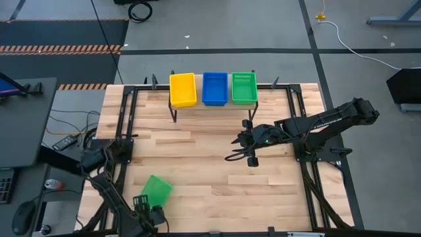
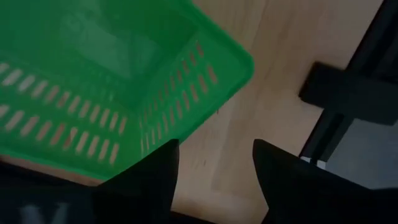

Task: Stack baskets on shelf by color
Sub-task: Stack the green basket on the other green baskets on the shelf

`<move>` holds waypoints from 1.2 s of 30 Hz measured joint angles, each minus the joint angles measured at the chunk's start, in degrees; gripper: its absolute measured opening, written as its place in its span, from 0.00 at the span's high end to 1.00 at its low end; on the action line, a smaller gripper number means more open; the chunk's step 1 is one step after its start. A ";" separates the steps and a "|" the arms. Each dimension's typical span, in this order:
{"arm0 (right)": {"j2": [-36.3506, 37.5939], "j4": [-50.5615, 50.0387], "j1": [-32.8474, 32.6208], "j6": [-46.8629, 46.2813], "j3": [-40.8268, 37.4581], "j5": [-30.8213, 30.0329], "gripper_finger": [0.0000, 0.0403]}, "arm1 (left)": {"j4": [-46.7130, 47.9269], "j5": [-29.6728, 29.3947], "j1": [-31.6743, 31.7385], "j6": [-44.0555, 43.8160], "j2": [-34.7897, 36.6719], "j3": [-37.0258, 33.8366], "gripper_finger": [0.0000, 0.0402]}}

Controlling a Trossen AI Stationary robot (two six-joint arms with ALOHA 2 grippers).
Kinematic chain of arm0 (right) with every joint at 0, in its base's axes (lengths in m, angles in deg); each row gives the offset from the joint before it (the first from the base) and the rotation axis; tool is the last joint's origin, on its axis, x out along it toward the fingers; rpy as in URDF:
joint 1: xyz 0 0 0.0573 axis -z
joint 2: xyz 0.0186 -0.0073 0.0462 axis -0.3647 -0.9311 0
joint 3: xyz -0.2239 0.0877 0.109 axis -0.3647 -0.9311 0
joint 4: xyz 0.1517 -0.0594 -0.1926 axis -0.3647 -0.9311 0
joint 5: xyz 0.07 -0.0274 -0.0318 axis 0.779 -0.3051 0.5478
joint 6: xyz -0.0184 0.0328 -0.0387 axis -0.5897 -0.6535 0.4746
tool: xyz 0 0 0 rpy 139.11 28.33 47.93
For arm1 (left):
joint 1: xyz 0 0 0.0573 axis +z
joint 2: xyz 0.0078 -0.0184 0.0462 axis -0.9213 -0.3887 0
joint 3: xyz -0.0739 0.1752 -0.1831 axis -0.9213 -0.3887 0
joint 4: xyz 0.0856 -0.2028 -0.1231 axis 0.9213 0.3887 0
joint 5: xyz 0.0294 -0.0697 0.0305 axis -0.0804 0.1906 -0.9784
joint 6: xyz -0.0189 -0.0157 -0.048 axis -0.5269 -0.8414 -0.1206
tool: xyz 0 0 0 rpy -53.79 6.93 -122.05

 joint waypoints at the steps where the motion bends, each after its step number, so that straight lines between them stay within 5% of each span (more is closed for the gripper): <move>1: 0.00 0.00 0.00 0.01 0.00 0.01 0.63 | 0.08 0.14 -0.12 0.02 -0.08 0.00 0.48; 14: 0.00 0.07 0.00 0.00 0.02 -0.03 0.63 | 1.96 2.02 -0.24 2.76 0.11 0.54 0.52; 27: 0.00 0.04 0.00 -0.15 0.04 0.07 0.63 | 15.36 -10.84 -0.83 11.98 0.27 6.85 0.53; 36: 0.00 0.02 0.00 -0.24 0.04 1.37 0.63 | 13.08 -9.95 -1.49 15.19 0.27 4.46 0.52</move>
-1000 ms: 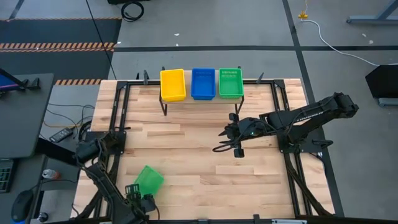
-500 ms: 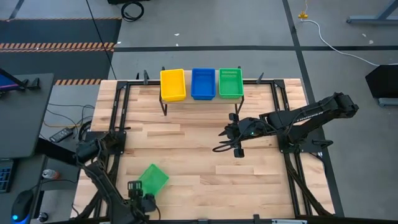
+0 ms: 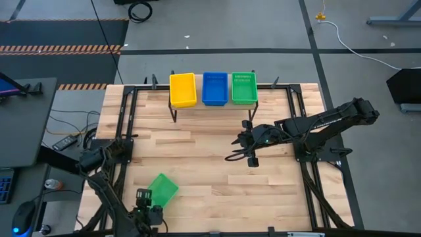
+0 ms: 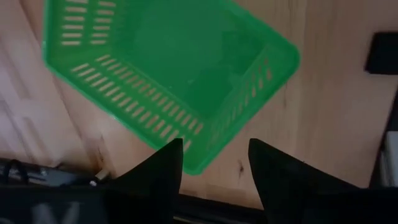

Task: Stack baskets on shelf by color
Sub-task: Stack the green basket on the other green baskets on the shelf

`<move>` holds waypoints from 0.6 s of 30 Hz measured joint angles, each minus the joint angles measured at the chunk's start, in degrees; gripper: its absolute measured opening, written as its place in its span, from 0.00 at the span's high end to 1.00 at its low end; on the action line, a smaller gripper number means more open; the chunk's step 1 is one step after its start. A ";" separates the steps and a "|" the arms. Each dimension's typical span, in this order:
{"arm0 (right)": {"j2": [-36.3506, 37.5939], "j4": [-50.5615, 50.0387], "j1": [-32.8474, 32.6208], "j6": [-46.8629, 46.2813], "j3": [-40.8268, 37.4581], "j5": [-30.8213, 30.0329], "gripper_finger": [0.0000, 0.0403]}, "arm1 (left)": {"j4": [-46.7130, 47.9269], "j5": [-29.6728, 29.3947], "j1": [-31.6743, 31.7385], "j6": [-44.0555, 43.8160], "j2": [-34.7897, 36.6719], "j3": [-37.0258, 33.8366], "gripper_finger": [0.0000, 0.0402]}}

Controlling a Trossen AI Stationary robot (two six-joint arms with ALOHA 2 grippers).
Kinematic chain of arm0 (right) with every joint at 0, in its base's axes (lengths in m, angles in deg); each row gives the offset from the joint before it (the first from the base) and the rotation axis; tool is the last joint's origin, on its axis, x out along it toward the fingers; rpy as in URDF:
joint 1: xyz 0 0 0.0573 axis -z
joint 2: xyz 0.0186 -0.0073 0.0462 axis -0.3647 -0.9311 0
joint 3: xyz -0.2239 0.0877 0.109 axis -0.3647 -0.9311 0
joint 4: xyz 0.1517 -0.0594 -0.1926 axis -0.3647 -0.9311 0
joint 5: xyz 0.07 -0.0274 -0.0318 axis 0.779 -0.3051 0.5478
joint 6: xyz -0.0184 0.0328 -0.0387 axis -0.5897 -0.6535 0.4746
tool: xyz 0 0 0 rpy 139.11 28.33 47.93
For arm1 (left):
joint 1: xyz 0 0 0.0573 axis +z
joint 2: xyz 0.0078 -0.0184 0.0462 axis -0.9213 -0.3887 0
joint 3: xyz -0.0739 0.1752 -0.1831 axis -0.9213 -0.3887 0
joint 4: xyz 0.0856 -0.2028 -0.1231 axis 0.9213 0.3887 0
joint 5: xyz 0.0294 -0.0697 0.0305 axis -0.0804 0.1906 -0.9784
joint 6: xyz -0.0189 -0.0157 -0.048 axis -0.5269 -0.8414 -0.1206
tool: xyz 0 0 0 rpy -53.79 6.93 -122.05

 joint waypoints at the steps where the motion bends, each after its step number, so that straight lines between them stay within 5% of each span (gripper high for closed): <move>1: 0.00 0.00 0.00 0.00 0.00 0.00 0.63 | -0.51 0.17 0.00 0.10 0.00 0.00 0.52; 18: 0.00 0.00 0.00 -0.01 0.00 0.04 0.63 | -5.70 -0.03 0.91 4.89 -0.22 -9.50 0.54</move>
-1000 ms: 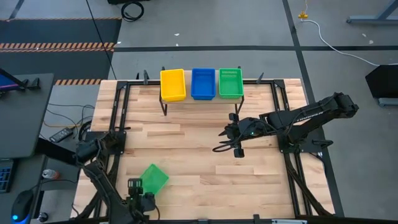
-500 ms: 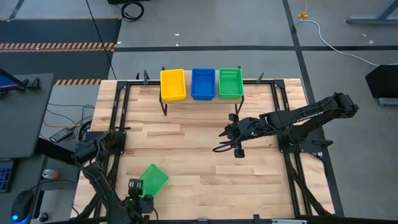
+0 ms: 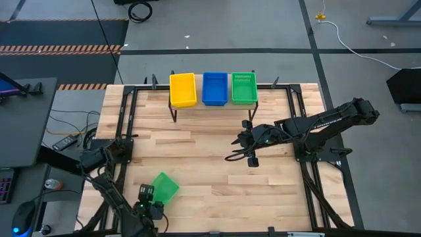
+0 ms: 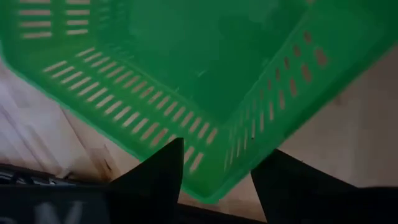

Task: Stack baskets on shelf by color
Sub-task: Stack the green basket on the other green baskets on the shelf

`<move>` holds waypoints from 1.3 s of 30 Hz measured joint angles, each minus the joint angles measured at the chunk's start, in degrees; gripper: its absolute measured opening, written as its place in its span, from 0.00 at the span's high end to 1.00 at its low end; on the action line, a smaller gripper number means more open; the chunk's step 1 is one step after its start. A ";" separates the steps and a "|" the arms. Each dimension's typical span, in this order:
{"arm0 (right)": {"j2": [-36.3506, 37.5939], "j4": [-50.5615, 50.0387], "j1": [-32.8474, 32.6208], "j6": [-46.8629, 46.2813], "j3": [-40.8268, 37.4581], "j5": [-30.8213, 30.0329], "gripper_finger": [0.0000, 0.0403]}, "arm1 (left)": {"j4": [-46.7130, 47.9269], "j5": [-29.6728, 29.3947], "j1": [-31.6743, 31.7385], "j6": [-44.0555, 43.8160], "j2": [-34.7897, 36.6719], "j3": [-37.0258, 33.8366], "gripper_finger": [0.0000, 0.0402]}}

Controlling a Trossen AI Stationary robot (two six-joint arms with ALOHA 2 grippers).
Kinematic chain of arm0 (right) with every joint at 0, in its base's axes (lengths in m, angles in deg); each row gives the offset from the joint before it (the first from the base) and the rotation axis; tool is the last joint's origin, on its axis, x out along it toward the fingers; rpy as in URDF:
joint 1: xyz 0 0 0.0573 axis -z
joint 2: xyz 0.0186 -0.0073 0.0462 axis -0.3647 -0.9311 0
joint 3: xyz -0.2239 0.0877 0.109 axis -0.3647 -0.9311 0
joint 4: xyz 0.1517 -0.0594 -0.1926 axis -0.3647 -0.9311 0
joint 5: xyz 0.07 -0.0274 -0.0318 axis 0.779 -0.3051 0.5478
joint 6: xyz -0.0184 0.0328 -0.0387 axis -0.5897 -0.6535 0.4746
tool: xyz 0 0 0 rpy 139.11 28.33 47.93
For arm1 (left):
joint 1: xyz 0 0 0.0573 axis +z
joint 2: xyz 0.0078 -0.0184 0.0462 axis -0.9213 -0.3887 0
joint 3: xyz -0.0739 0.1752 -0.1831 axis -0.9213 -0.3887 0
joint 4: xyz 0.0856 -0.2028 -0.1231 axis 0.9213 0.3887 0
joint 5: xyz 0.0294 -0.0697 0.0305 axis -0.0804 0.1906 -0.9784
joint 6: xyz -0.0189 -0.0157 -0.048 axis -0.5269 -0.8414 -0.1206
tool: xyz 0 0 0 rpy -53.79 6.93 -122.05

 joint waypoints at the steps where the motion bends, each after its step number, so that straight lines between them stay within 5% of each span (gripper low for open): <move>1: 0.00 -0.01 0.00 0.01 0.00 0.00 0.63 | -0.77 -0.08 0.40 0.81 0.00 -0.69 0.55; 7: 0.00 0.00 0.00 0.03 0.00 0.02 0.63 | -7.57 -1.31 3.24 5.58 0.00 -4.47 0.66; 15: 0.02 0.02 0.00 0.03 0.00 0.02 0.63 | -9.58 -8.27 10.11 15.06 0.00 -4.95 0.97; 28: 0.02 -1.14 -0.04 -0.03 0.02 0.55 0.63 | -30.24 -17.36 26.41 43.54 0.00 -4.93 0.98; 39: 0.02 -8.39 -0.02 -6.98 0.04 0.52 0.63 | -43.43 -16.80 35.91 73.57 0.00 -4.93 0.99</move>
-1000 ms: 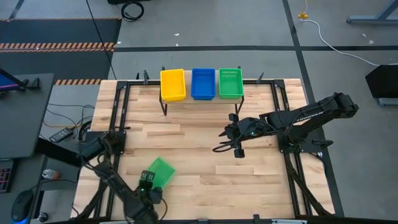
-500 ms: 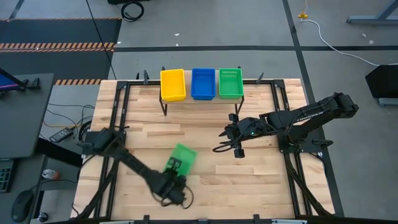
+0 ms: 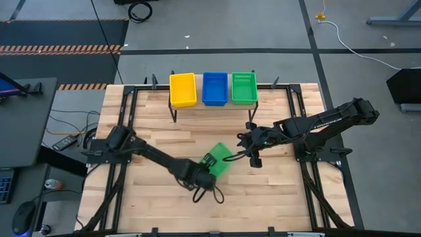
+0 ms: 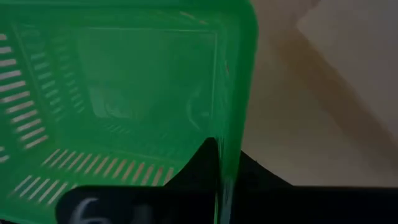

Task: Stack baskets on shelf by color
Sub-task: Stack the green basket on the other green baskets on the shelf

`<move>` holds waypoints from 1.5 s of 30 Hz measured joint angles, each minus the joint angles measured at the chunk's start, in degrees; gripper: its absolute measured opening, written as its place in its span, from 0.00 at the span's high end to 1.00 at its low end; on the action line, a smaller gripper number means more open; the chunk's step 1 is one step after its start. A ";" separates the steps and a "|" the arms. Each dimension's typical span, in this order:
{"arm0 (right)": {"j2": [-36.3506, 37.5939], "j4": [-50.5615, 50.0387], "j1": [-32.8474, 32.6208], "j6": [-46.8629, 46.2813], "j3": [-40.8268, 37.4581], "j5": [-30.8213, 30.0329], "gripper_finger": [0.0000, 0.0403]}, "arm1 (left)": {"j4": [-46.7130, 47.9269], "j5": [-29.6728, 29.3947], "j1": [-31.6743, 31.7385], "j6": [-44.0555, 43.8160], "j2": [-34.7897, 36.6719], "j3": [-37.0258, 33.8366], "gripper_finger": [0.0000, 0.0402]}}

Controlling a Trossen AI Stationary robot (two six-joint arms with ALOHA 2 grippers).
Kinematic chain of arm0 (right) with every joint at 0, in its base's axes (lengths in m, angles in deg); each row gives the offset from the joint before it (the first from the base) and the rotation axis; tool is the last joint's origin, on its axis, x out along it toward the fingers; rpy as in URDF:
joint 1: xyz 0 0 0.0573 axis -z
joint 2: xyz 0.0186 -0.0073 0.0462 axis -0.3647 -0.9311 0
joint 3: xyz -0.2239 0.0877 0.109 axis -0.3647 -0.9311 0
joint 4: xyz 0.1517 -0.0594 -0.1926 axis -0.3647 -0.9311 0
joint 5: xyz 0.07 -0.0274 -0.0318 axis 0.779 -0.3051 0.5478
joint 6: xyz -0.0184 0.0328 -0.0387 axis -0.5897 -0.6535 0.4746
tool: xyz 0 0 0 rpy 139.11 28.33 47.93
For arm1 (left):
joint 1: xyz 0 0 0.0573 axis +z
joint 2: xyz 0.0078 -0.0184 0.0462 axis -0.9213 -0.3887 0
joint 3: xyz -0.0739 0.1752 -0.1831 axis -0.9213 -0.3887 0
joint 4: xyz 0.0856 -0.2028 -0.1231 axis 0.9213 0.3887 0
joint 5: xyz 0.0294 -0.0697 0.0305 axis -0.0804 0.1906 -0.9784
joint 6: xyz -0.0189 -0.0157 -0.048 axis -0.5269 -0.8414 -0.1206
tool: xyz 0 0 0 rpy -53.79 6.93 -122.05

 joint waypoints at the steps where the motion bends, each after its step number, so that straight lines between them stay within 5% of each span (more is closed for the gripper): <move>1: 0.00 -0.31 0.00 0.29 0.00 0.01 0.63 | -0.73 0.74 0.50 2.35 0.00 0.00 0.98; 10: 0.00 -1.58 -1.98 25.01 0.00 7.44 0.63 | -12.23 7.86 0.35 15.12 0.00 0.00 0.99; 21: 0.00 -2.09 -10.33 31.52 0.00 26.67 0.63 | -27.64 16.62 -3.39 21.84 0.51 0.00 0.99; 34: 0.01 4.27 -14.04 36.77 0.00 21.88 0.63 | -28.32 24.44 -1.31 22.40 0.96 0.00 0.99; 45: -8.65 7.63 -14.73 38.05 0.00 27.58 0.63 | -30.80 26.47 -0.49 25.14 0.96 -0.02 0.99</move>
